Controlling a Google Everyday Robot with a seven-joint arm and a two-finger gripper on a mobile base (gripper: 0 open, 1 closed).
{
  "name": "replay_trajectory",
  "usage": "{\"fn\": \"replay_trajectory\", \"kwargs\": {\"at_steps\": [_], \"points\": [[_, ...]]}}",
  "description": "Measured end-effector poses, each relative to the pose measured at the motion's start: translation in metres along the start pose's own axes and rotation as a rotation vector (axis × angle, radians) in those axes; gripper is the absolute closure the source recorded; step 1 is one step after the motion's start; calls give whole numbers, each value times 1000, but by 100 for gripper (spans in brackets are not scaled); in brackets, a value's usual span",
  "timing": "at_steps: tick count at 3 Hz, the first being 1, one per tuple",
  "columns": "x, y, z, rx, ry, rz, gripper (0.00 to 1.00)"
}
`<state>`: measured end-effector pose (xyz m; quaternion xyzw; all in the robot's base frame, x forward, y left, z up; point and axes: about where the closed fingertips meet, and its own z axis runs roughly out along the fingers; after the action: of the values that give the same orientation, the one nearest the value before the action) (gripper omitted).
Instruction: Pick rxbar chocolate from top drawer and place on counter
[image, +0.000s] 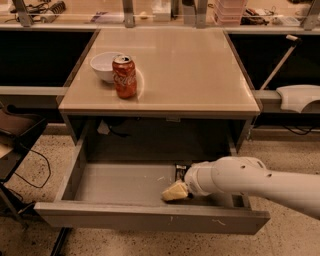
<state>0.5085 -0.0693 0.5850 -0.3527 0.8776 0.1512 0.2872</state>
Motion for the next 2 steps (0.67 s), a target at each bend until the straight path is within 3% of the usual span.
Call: {"fn": "replay_trajectory", "kwargs": {"at_steps": [2], "points": [[-2,-1,-2,4,-3,0,65]]}}
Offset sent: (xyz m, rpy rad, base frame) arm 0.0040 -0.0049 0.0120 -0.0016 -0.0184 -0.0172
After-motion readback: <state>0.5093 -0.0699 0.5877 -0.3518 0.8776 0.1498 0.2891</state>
